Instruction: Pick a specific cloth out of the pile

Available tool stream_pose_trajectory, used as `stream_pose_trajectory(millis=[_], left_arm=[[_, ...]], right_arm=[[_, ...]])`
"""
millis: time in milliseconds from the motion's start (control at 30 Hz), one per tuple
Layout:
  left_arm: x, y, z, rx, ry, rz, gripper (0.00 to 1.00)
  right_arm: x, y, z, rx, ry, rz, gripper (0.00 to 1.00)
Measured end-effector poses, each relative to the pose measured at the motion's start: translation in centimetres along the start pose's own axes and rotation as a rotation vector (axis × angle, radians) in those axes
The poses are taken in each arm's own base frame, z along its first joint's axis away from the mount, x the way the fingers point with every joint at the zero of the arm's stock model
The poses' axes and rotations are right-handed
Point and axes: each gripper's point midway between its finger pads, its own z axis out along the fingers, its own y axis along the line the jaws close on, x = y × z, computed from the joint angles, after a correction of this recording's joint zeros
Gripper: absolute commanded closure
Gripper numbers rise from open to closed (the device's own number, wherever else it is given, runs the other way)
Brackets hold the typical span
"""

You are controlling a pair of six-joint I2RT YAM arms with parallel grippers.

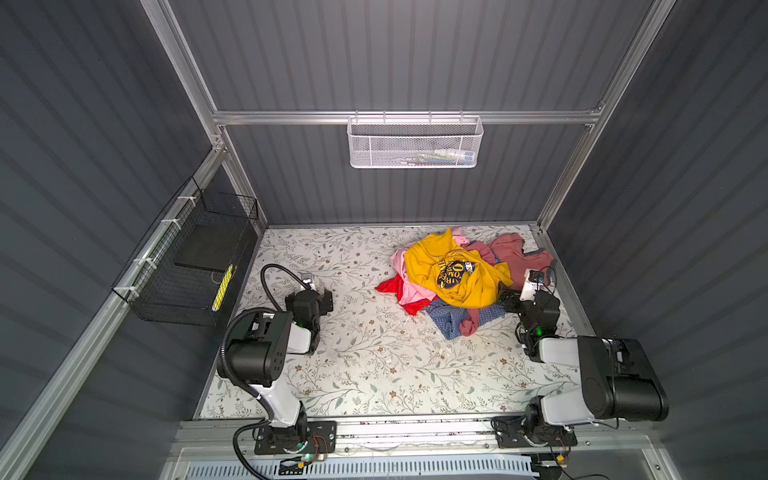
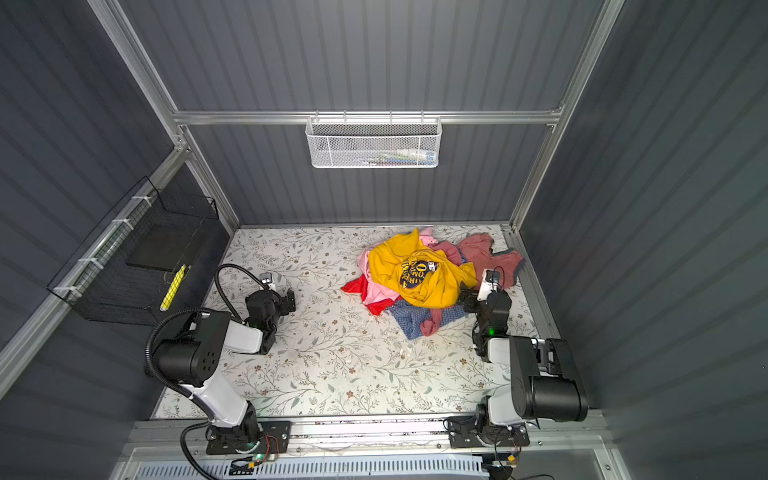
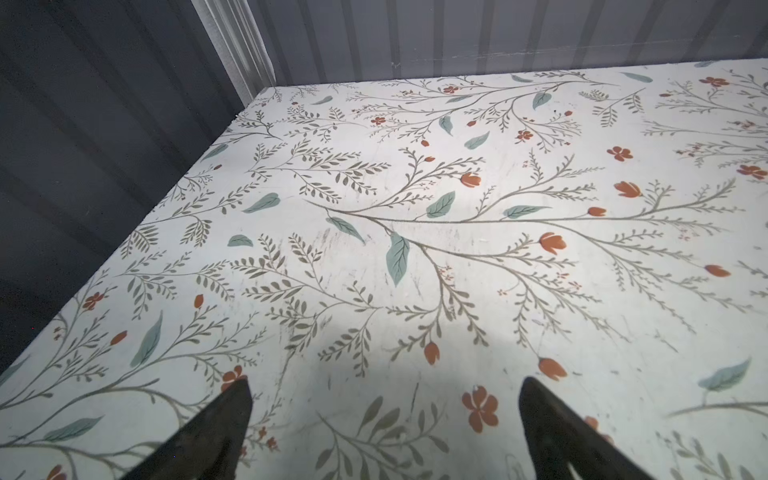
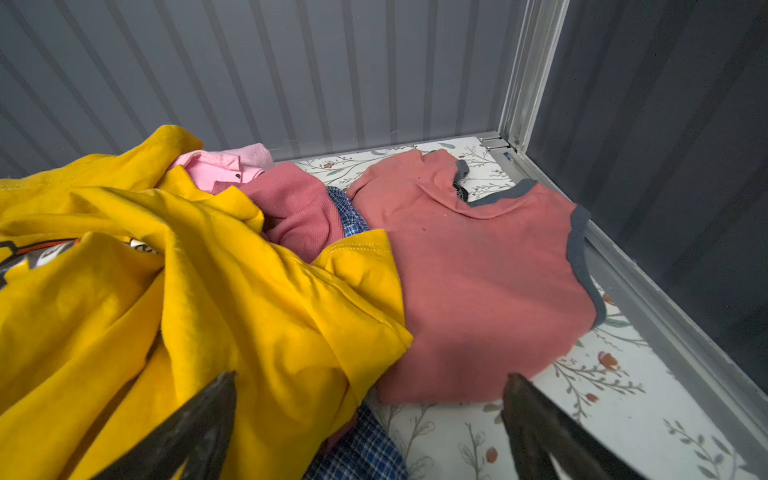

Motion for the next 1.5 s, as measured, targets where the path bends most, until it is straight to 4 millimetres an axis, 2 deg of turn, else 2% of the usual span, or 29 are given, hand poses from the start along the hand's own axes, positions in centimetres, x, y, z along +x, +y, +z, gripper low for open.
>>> stream_pose_trajectory(millis=[1067,1233,1333,1400,1500], left_arm=[[0.0,0.0,0.0,0.000,0.000,0.000,0.00],[0.0,0.0,0.0,0.000,0.000,0.000,0.00],[0.0,0.0,0.0,0.000,0.022,0.007,0.00],[-0.6,0.2,0.2,-0.014,0.075,0.001,0.00],[-4.4,0.2,0.9,-0.024,0.104,-0.044,0.00]], right_arm=[[0.0,0.0,0.0,0.004,0.000,-0.002,0.01],[-0.1,-1.2,-0.3,0.077,0.010,0.020,0.01],[-1.7,-2.0,-0.5,0.131,0.036,0.047,0.01],[-4.4,-2.0,-0.4,0.143,0.034,0.075,0.01],[-8.8,-1.3,-0.9,0.118,0.022,0.108,0.01]])
